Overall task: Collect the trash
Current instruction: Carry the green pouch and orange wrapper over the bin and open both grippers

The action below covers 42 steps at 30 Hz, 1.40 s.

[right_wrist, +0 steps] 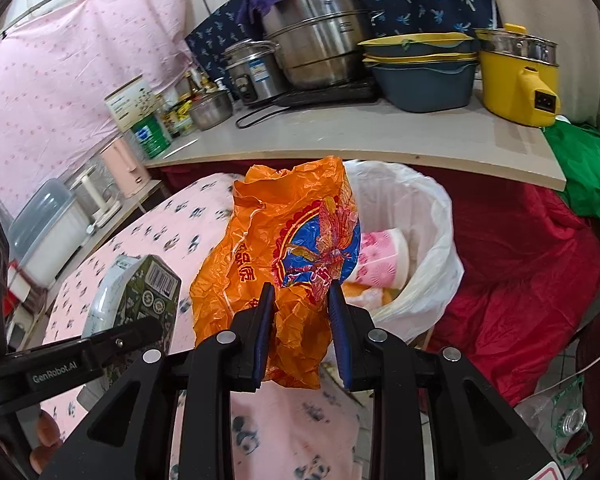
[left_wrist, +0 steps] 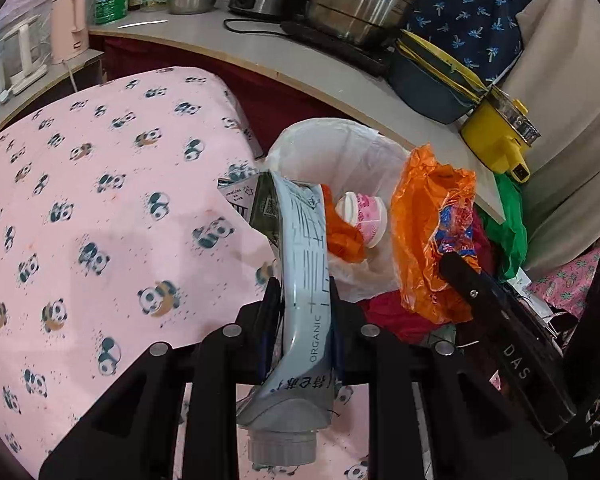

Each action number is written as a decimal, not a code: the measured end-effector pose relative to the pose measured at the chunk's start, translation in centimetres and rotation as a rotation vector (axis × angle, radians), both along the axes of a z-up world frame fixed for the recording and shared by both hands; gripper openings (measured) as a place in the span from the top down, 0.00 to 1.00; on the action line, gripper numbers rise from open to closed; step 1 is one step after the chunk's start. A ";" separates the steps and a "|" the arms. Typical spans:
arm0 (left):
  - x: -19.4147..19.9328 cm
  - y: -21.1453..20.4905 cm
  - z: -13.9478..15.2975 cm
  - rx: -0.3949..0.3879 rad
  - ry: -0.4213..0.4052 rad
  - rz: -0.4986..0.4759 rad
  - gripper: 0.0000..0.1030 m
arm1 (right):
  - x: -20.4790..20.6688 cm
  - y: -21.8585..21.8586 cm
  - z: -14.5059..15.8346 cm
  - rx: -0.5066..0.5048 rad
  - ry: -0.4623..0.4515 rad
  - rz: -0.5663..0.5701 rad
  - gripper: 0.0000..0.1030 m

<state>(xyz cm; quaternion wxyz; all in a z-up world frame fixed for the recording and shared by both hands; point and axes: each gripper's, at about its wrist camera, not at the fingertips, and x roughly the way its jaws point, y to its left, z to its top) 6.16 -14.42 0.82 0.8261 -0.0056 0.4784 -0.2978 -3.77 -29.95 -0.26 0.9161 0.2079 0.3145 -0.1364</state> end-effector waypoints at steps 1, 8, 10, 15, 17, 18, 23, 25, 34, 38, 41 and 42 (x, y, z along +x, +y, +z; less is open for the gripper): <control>0.3 -0.6 0.2 0.000 -0.006 -0.011 0.79 | 0.1 -0.5 0.0 0.000 -0.001 -0.010 0.75; 2.6 -5.2 1.0 -0.031 -0.024 -0.093 0.79 | 0.9 -4.1 0.2 0.001 -0.014 -0.089 0.75; 3.2 -6.3 1.1 -0.041 -0.021 -0.116 0.79 | 1.1 -4.9 0.2 0.003 -0.017 -0.107 0.75; 4.3 -8.6 1.2 -0.055 -0.027 -0.163 0.79 | 1.8 -6.5 -0.1 0.009 -0.015 -0.133 0.75; 4.9 -9.5 1.2 -0.053 -0.031 -0.174 0.79 | 2.1 -6.9 -0.2 0.015 -0.015 -0.138 0.75; 5.1 -9.8 1.1 -0.056 -0.030 -0.177 0.79 | 2.2 -7.1 -0.3 0.016 -0.015 -0.140 0.75; 6.3 -11.0 0.7 -0.061 -0.032 -0.187 0.79 | 3.2 -8.0 -0.7 0.024 -0.008 -0.142 0.75; 6.6 -11.1 0.7 -0.069 -0.044 -0.185 0.77 | 3.6 -8.1 -0.9 0.027 -0.003 -0.141 0.75; 8.0 -9.0 1.4 -0.057 -0.103 -0.081 0.48 | 5.6 -8.3 -1.3 0.048 0.002 -0.112 0.65; 8.5 -7.4 1.5 -0.049 -0.111 -0.026 0.44 | 6.3 -7.8 -1.1 0.042 0.002 -0.096 0.61; 8.5 -6.3 1.7 -0.042 -0.126 -0.002 0.43 | 6.3 -7.5 -0.9 0.039 0.000 -0.090 0.60; 8.4 -6.0 1.8 -0.036 -0.131 0.005 0.42 | 6.2 -7.3 -0.8 0.037 0.001 -0.088 0.60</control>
